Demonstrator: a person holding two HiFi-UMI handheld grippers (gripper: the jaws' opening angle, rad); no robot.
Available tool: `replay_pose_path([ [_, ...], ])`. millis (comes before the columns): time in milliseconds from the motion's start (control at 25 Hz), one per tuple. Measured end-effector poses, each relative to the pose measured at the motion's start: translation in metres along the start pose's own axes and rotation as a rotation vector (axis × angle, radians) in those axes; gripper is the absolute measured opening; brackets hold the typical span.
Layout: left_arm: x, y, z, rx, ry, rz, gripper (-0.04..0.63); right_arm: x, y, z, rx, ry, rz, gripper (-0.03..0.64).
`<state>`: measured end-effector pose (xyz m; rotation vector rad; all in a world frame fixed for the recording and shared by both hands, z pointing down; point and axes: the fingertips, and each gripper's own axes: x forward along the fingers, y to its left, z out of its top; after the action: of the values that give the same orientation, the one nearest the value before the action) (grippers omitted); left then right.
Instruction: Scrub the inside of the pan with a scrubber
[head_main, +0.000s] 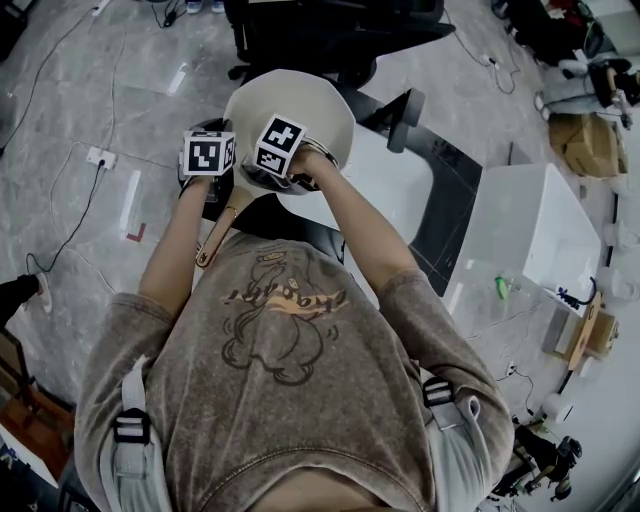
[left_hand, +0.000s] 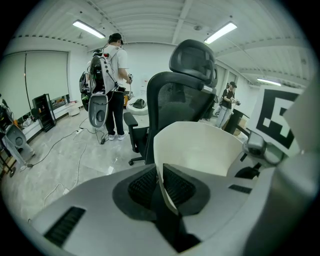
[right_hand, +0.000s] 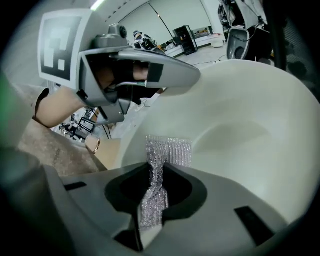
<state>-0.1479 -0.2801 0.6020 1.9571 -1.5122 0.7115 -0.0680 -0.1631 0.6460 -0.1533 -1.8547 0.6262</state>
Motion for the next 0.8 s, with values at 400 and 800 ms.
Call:
replay_pose_path([
  [400, 0.002, -0.001, 0.000, -0.004, 0.000, -0.011, 0.055, 0.007, -0.022, 0.031, 0.054, -0.113, -0.051, 0.091],
  [800, 0.001, 0.001, 0.000, -0.005, 0.001, -0.017, 0.055, 0.004, -0.071, 0.052, 0.076, -0.195, -0.229, 0.091],
])
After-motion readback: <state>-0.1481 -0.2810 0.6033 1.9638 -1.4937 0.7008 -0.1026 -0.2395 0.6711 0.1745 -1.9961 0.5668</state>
